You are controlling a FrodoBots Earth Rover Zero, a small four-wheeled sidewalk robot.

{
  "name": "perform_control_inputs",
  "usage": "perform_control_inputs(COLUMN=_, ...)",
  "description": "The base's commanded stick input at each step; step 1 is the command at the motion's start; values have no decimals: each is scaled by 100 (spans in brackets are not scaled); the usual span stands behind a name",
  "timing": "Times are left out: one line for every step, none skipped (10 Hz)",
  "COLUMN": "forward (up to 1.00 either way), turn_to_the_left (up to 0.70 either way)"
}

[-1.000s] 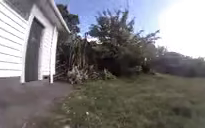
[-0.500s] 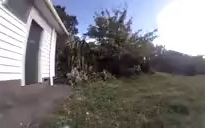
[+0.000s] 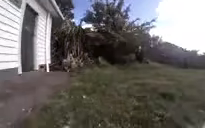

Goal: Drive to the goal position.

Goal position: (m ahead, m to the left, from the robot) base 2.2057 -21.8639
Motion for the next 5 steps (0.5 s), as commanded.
perform_control_inputs(forward=-70, turn_to_the_left=35)
perform_control_inputs(forward=-37, turn_to_the_left=34)
perform_control_inputs(forward=-19, turn_to_the_left=17)
perform_control_inputs(forward=-1, turn_to_the_left=1)
perform_control_inputs(forward=0, turn_to_the_left=0)
